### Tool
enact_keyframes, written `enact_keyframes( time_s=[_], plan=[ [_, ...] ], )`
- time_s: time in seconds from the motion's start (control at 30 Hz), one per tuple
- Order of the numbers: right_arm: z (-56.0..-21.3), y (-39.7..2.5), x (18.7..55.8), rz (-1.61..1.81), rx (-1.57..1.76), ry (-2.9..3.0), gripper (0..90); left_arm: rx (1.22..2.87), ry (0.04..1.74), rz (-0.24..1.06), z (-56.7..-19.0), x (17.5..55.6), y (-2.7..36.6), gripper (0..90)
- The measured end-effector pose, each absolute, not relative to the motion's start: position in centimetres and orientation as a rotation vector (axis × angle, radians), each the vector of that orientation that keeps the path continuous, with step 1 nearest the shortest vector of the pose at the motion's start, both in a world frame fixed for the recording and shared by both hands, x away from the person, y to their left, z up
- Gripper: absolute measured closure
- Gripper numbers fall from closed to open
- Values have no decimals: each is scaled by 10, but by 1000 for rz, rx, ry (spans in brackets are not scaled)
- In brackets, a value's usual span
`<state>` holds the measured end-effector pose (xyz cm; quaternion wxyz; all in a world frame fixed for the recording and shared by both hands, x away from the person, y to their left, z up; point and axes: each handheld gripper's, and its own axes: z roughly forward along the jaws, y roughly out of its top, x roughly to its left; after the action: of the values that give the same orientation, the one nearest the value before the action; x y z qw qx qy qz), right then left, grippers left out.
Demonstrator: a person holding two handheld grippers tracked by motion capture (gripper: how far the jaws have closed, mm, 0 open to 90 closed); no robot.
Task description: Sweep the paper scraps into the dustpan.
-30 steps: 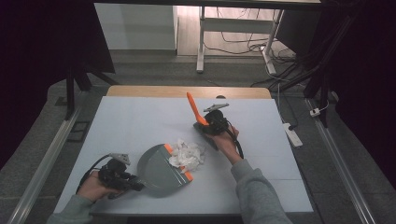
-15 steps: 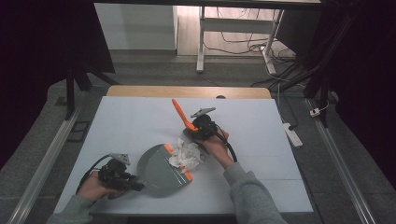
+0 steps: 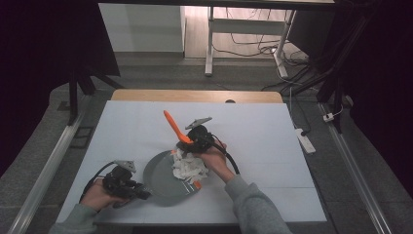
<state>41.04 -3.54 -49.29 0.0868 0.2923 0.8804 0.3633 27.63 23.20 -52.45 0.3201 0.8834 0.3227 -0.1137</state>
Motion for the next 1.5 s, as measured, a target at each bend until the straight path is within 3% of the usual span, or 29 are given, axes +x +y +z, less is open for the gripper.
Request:
enact_keyframes(
  time_s=[0.43, 0.8, 1.13, 1.5],
  plan=[
    [-493, -25, 398, 1158, 815, 2648, 704, 2323, 847, -300, -525, 276, 232, 621],
    [-465, -50, 402, 1282, 843, 2469, 704, 2325, 846, -294, -524, 276, 233, 620],
    [-481, -56, 426, 1081, 880, 2496, 704, 2324, 848, -295, -524, 275, 232, 620],
    [-488, -71, 423, 931, 937, 2566, 704, 2328, 849, -295, -524, 274, 232, 620]
  ],
)
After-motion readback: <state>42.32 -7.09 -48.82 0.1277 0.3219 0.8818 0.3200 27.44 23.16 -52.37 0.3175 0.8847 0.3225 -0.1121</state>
